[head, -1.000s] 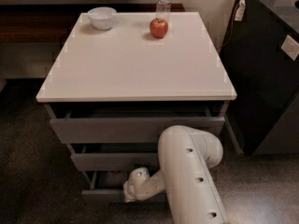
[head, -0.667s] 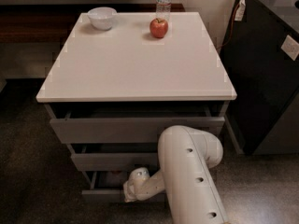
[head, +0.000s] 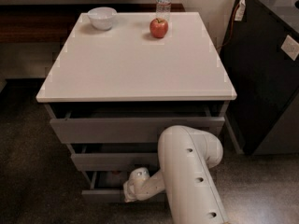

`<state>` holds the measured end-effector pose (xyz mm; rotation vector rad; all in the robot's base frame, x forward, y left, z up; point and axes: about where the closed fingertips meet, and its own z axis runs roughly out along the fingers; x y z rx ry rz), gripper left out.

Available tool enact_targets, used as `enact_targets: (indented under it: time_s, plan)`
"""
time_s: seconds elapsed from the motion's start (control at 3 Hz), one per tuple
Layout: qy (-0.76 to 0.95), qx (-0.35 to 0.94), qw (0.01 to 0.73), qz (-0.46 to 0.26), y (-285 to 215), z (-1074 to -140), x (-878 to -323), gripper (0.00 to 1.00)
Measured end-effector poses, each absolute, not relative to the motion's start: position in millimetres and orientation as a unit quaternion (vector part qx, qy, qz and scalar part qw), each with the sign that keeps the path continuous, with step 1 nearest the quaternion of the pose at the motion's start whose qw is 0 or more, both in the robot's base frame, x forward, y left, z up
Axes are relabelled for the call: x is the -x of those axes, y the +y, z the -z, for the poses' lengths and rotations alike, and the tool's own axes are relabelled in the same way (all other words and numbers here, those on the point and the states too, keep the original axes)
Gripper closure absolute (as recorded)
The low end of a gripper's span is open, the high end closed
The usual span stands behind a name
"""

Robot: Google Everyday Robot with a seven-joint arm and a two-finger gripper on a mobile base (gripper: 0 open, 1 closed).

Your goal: Pick coke can from bottom drawer and place on counter

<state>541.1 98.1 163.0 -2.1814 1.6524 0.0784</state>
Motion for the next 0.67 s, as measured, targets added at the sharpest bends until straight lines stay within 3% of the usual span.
enact_targets:
  time_s: [0.67]
  plan:
    - [0.591,0.781,0.201,-0.028,98.2,-162.9,-541.0,1.0]
